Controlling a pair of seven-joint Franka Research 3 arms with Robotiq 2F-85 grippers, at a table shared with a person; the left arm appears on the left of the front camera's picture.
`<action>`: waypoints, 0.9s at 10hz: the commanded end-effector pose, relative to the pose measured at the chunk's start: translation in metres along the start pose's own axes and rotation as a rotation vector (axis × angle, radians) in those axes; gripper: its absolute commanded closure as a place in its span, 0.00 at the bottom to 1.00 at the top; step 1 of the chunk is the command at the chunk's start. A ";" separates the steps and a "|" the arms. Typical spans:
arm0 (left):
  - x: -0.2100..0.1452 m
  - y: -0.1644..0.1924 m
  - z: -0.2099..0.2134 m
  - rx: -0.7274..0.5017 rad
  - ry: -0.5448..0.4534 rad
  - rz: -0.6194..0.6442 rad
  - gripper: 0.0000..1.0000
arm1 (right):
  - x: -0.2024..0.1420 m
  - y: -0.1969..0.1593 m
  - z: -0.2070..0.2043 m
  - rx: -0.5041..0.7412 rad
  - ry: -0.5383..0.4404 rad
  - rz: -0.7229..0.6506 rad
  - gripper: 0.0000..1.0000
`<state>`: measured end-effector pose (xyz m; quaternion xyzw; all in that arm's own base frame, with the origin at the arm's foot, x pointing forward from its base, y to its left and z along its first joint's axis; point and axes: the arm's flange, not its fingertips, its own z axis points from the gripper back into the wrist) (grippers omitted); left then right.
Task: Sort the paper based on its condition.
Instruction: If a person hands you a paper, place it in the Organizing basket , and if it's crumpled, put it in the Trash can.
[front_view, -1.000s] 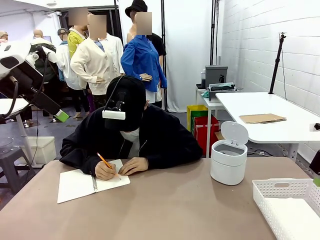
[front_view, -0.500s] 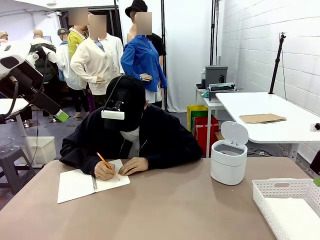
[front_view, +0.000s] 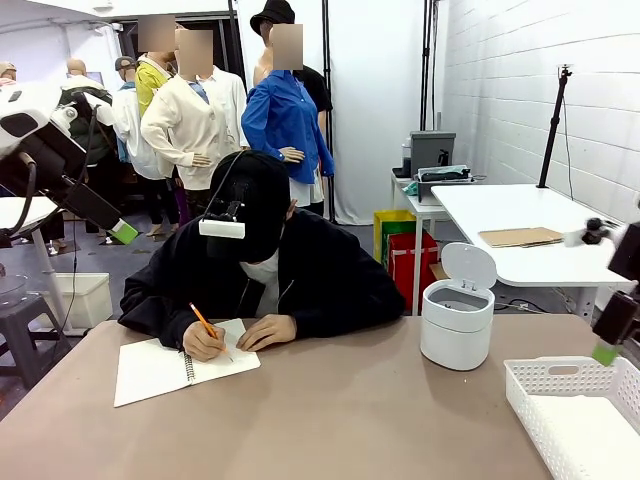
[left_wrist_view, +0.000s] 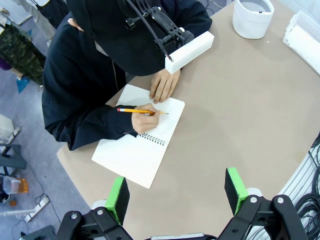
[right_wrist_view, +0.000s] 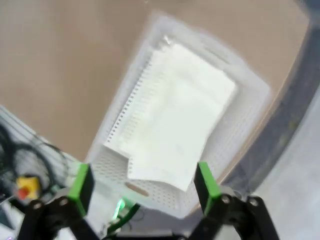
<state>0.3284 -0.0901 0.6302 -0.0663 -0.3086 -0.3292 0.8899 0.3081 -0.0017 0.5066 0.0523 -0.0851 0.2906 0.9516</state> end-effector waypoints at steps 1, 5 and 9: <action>0.000 0.000 0.000 0.005 0.001 0.001 0.00 | 0.022 0.033 0.006 0.072 -0.041 0.181 0.00; 0.000 0.000 0.000 0.005 0.001 0.001 0.00 | 0.093 0.082 0.032 0.097 -0.208 0.372 0.00; 0.000 0.000 0.000 0.005 0.001 0.001 0.00 | 0.150 0.133 0.057 0.092 -0.443 0.420 0.00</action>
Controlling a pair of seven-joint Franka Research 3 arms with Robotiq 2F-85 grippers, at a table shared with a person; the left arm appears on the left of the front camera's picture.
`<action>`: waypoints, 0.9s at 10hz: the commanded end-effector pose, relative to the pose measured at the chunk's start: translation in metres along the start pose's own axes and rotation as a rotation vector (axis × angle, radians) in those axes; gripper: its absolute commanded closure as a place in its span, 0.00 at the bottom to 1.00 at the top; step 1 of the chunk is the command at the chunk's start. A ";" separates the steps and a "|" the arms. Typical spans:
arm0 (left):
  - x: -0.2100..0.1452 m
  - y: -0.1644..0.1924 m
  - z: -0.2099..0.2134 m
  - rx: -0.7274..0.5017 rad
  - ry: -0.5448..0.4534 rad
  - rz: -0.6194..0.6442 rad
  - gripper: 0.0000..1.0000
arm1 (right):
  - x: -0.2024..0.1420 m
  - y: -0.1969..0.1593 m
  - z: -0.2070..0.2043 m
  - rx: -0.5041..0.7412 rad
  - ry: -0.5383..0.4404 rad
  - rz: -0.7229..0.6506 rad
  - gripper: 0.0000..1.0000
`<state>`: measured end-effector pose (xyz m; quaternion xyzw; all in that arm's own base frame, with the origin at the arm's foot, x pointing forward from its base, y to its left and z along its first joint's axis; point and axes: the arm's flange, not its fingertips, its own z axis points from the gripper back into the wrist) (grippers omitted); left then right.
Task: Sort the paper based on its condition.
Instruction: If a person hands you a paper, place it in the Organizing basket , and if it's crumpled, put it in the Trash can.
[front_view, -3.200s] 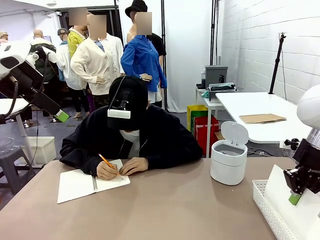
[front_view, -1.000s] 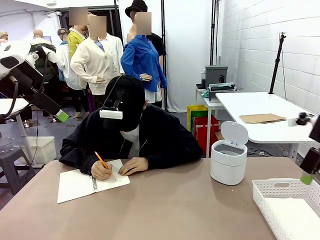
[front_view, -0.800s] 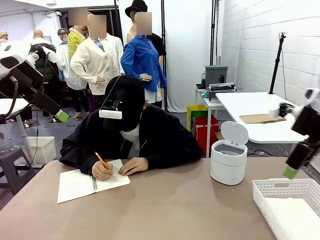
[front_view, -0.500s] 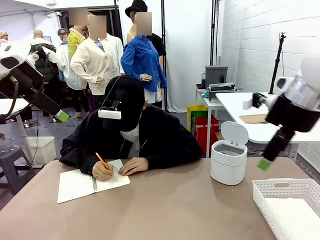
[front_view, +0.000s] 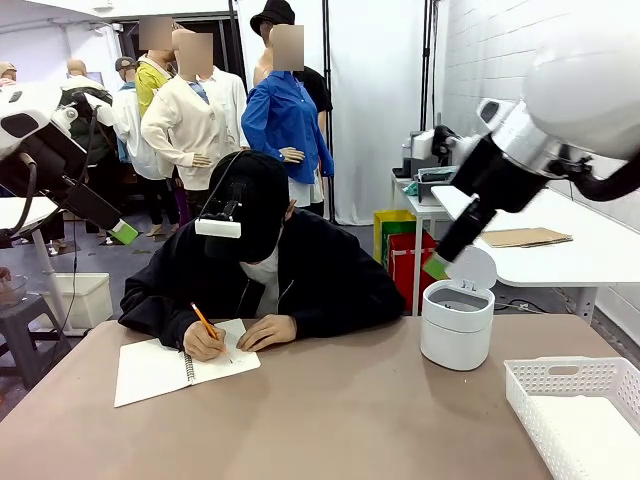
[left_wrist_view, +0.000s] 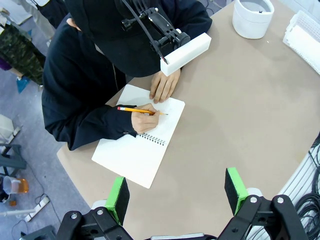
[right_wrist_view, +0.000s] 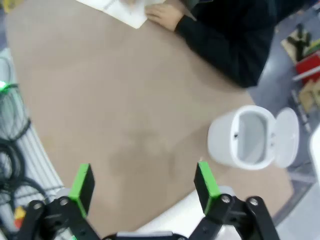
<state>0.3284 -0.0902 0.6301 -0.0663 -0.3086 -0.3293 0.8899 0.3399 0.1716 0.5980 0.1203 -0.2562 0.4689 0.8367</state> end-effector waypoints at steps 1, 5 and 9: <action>0.000 0.000 0.000 0.005 0.001 0.001 0.00 | 0.023 -0.002 -0.007 0.021 -0.133 -0.017 0.00; 0.000 0.000 0.000 0.005 0.001 0.001 0.00 | 0.045 0.000 -0.015 0.127 -0.241 -0.046 0.00; 0.000 0.000 0.000 0.005 0.001 0.001 0.00 | 0.044 0.005 -0.010 0.105 -0.215 -0.074 0.00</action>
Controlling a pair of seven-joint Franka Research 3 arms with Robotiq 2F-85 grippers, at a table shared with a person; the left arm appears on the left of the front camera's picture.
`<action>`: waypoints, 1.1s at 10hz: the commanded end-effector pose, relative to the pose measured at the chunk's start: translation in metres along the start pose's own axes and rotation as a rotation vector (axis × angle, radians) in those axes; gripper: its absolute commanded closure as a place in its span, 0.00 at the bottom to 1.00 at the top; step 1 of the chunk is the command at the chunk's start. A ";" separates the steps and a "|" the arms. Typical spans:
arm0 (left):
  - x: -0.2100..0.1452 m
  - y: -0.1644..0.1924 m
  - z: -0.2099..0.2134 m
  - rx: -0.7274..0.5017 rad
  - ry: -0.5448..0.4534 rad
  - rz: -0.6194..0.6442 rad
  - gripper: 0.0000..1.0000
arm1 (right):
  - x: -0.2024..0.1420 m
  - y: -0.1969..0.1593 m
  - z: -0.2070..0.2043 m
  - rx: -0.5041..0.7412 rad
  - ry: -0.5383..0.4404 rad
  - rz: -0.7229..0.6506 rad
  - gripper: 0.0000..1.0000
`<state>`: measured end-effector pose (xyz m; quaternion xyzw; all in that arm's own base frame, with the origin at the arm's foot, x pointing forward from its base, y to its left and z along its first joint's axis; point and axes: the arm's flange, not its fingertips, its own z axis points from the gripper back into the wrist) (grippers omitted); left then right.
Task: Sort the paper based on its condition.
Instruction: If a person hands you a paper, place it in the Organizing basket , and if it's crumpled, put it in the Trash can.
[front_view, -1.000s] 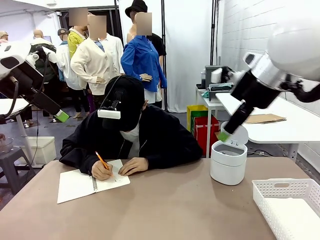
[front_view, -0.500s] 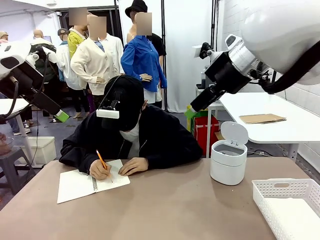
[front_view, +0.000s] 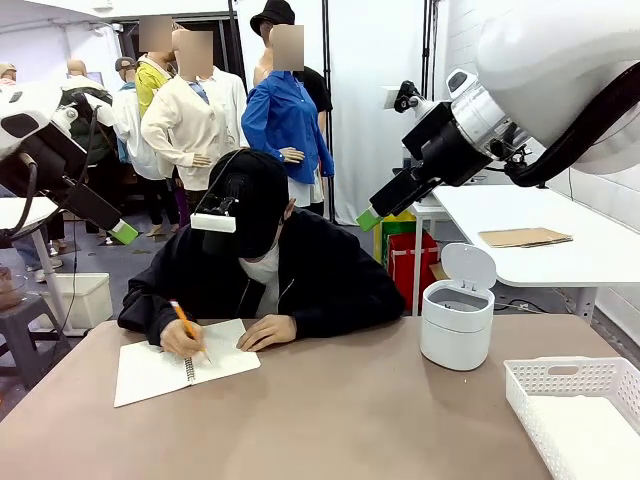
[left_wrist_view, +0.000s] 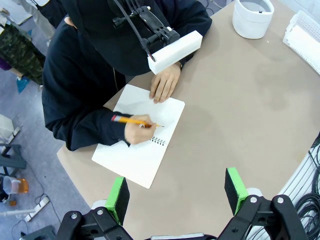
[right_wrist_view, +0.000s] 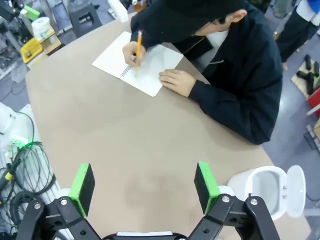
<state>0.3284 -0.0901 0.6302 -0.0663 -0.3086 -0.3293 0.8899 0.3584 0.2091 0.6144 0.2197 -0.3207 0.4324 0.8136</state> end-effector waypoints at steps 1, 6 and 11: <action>0.000 0.000 0.000 0.005 0.001 0.001 0.00 | 0.000 0.001 -0.001 0.012 0.008 -0.001 0.00; 0.000 0.000 0.000 0.005 0.001 0.001 0.00 | 0.000 0.001 -0.001 0.012 0.008 -0.001 0.00; 0.000 0.000 0.000 0.005 0.001 0.001 0.00 | 0.030 -0.002 -0.008 -0.025 0.011 0.045 0.00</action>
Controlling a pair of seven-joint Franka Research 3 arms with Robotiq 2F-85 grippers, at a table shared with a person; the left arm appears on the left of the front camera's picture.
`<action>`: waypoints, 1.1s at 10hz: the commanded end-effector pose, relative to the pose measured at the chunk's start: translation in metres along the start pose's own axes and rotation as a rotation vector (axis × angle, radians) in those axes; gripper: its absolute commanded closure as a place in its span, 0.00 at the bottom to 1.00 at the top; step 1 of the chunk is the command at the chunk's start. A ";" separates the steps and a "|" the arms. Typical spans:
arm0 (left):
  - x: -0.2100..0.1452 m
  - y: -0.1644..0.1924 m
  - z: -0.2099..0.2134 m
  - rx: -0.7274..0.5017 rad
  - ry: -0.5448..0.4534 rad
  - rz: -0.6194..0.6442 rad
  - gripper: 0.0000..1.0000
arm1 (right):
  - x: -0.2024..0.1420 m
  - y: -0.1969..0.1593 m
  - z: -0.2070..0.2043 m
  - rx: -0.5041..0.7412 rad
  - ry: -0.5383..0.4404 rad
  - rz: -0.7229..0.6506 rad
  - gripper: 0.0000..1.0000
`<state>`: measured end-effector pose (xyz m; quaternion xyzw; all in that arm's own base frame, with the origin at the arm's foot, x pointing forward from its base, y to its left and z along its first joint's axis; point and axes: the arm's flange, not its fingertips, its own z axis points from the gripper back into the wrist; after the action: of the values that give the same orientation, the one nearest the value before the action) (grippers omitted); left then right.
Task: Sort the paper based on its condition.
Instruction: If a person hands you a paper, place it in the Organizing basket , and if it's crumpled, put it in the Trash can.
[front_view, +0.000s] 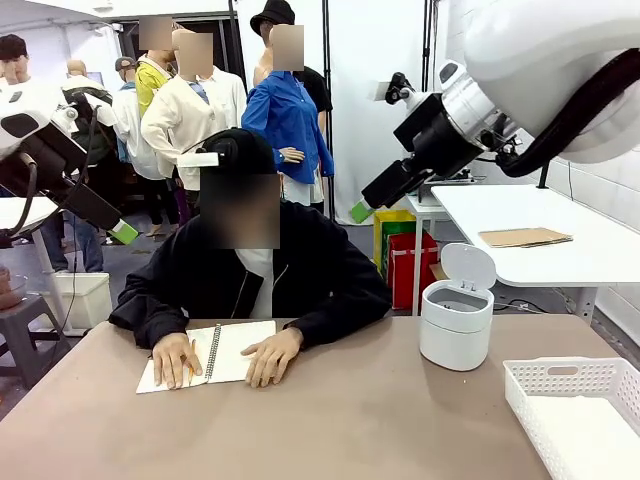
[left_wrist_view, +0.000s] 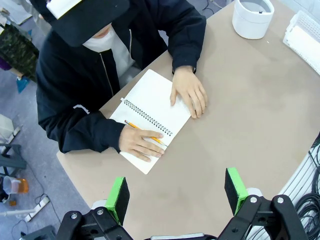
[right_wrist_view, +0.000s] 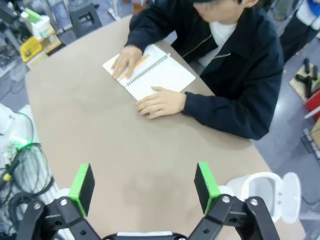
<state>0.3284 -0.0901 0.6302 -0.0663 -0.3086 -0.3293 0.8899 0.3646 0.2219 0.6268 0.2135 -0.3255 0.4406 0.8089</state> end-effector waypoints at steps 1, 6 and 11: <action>0.000 0.000 0.000 0.005 0.001 0.001 0.00 | 0.018 -0.004 -0.011 -0.033 0.016 0.038 0.00; 0.000 0.000 0.000 0.005 0.001 0.001 0.00 | 0.024 -0.002 -0.012 -0.010 0.010 0.032 0.00; 0.000 0.000 0.000 0.005 0.001 0.001 0.00 | 0.024 -0.002 -0.012 -0.010 0.010 0.032 0.00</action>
<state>0.3284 -0.0901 0.6302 -0.0663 -0.3086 -0.3293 0.8899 0.3827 0.2435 0.6395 0.2006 -0.3294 0.4527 0.8039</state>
